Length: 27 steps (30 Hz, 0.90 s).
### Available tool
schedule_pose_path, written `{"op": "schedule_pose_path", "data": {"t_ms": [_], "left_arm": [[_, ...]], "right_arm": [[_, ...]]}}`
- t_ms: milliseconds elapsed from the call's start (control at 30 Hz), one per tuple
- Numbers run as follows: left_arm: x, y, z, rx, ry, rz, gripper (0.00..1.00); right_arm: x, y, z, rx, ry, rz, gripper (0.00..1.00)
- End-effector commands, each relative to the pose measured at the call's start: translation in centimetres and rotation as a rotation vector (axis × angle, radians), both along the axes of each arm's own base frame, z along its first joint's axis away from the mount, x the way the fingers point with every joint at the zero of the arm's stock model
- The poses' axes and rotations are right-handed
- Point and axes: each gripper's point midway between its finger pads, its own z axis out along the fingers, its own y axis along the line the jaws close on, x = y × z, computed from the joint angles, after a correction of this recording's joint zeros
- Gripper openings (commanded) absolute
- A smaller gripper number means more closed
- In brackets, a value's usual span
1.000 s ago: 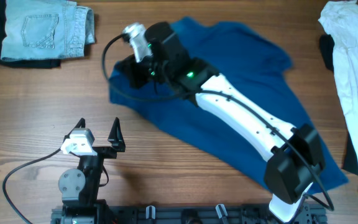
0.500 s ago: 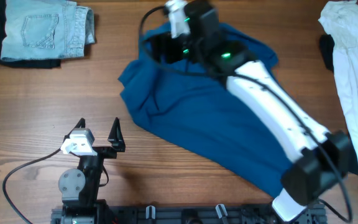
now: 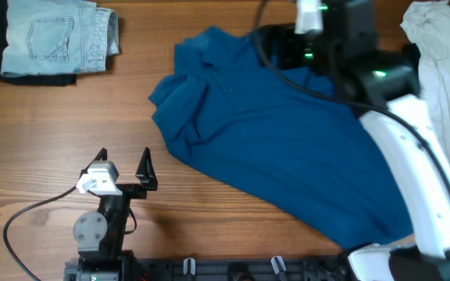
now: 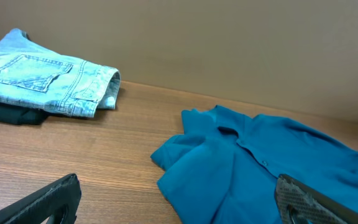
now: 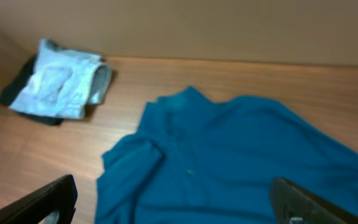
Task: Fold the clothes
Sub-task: 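Drag the teal shirt to table center and release it, then grasp the shirt's left shoulder edge with the left gripper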
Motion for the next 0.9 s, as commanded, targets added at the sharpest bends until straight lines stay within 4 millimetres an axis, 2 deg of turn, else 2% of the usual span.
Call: {"op": "schedule_pose_path", "data": {"t_ms": [0, 133, 233, 300, 367, 433, 533, 667, 767, 867], "left_arm": [[0.0, -0.1, -0.2, -0.005, 0.001, -0.001, 1.00], [0.0, -0.1, -0.2, -0.005, 0.001, -0.001, 1.00], [0.0, -0.1, -0.1, -0.006, 0.001, -0.002, 1.00], [0.0, -0.3, -0.1, -0.006, 0.000, -0.012, 1.00], [0.0, -0.3, 0.3, -0.006, -0.016, -0.013, 1.00], [-0.1, -1.2, 0.8, -0.016, -0.035, -0.063, 1.00], [-0.5, -2.9, 2.8, -0.015, -0.119, -0.169, 1.00], [-0.9, -3.2, 5.5, -0.142, -0.195, -0.193, 1.00], [-1.3, -3.7, 7.3, -0.153, -0.220, -0.227, 1.00], [-1.5, -4.4, 10.3, -0.149, -0.219, -0.265, 1.00]], "right_arm": [[-1.5, -2.0, 1.8, -0.068, -0.038, -0.039, 1.00], [-1.4, -3.8, 0.8, -0.154, -0.022, -0.106, 1.00], [-1.0, -5.0, 1.0, -0.189, -0.039, -0.164, 1.00], [-0.5, -5.6, 1.4, -0.183, -0.056, -0.190, 1.00], [-0.1, -6.9, 1.7, -0.146, -0.054, -0.248, 1.00], [0.3, -8.3, 1.7, -0.091, -0.032, -0.303, 1.00], [0.4, -10.0, 1.4, -0.054, -0.004, -0.315, 1.00], [0.6, -12.4, 1.1, -0.056, 0.007, -0.369, 1.00], [0.9, -12.9, 1.4, -0.049, -0.003, -0.383, 1.00], [1.0, -12.8, 1.6, -0.046, -0.014, -0.383, 1.00]]}}
